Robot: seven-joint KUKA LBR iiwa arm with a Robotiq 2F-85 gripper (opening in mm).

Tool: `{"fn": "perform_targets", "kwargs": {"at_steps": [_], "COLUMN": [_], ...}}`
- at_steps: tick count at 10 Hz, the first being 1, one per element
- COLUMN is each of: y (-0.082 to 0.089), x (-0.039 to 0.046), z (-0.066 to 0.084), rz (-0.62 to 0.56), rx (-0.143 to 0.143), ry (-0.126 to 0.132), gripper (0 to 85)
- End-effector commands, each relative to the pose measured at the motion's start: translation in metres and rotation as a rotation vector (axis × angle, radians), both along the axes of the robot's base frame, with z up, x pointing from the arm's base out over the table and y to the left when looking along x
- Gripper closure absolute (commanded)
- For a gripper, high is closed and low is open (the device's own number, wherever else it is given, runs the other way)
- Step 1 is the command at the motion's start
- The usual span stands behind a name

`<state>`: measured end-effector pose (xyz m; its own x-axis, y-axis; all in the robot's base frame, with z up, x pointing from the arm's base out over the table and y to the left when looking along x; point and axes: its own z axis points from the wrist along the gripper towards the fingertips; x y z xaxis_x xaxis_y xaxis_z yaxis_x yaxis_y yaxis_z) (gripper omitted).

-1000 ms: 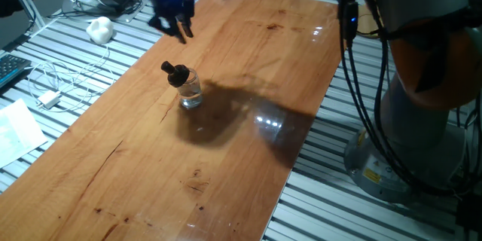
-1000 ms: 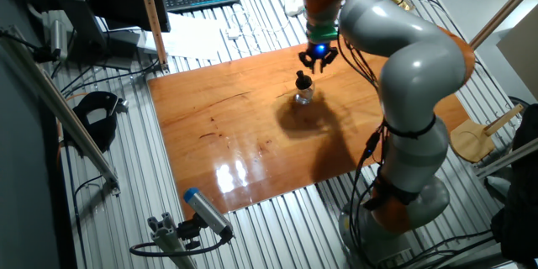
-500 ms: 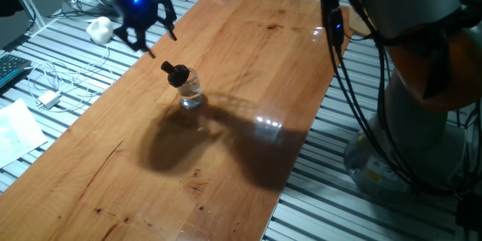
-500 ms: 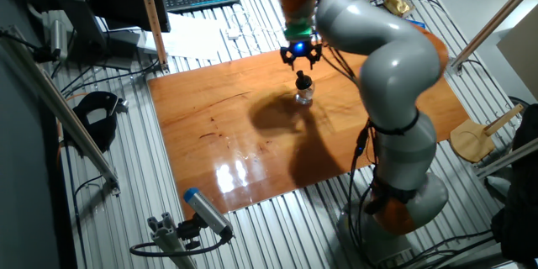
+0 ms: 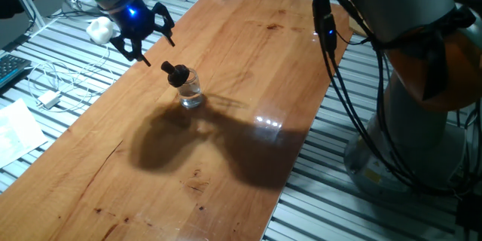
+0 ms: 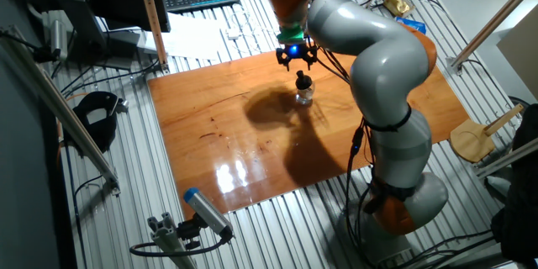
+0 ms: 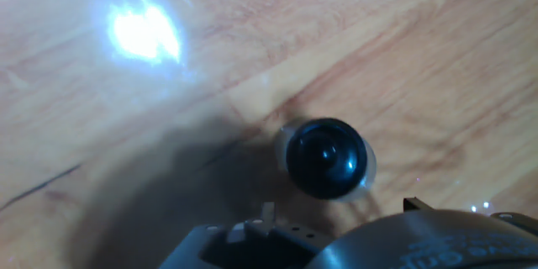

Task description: Screw the lid onto the jar

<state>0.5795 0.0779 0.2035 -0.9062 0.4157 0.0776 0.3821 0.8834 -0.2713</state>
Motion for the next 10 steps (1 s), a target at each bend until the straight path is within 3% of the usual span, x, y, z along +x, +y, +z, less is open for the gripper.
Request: {"fn": "perform_targets", "kwargs": {"at_steps": [1, 5, 8, 9, 10], "y": [-0.001, -0.014, -0.015, -0.017, -0.018], "x": [0.0037, 0.0089, 0.0126, 0.0151, 0.0157], "z": [-0.006, -0.023, -0.031, -0.037, -0.039], "rz": [0.012, 0.013, 0.023, 0.023, 0.026], "rx": [-0.011, 0.007, -0.018, -0.015, -0.017], "ry": [-0.004, -0.015, -0.024, -0.032, -0.036], "gripper": [17.0, 17.0, 17.0, 34.0, 34.0]}}
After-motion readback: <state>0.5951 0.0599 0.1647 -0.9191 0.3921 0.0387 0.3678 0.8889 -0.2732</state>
